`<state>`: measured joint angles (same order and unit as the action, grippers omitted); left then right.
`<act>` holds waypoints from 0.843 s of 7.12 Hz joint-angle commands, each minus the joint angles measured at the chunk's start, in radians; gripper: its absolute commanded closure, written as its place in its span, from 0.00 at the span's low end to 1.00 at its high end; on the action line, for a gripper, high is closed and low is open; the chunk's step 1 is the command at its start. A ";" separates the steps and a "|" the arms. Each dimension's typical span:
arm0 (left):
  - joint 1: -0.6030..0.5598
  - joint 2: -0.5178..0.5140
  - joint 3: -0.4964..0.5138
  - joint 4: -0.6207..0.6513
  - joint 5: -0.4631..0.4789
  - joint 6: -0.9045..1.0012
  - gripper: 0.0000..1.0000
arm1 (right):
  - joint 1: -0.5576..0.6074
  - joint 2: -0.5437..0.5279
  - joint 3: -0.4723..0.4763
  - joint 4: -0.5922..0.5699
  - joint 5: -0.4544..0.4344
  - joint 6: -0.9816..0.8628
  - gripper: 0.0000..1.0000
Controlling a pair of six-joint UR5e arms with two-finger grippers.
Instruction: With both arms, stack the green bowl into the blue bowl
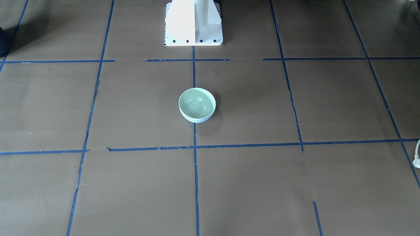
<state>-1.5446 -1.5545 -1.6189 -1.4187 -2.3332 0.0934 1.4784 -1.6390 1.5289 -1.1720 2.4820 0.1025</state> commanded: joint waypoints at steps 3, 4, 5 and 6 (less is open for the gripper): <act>0.000 0.001 0.001 -0.005 -0.001 0.000 0.00 | 0.094 0.011 -0.036 -0.020 -0.029 -0.017 0.00; 0.000 -0.001 -0.003 -0.006 -0.001 0.000 0.00 | 0.118 0.014 0.003 -0.140 -0.034 -0.017 0.00; 0.000 -0.001 -0.004 -0.006 -0.001 0.000 0.00 | 0.126 0.015 0.084 -0.293 -0.034 -0.020 0.00; 0.000 -0.002 -0.004 -0.006 -0.001 0.000 0.00 | 0.132 0.001 0.135 -0.343 -0.034 -0.030 0.00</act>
<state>-1.5447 -1.5557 -1.6219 -1.4248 -2.3347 0.0936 1.5991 -1.6285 1.5932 -1.4113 2.4498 0.0810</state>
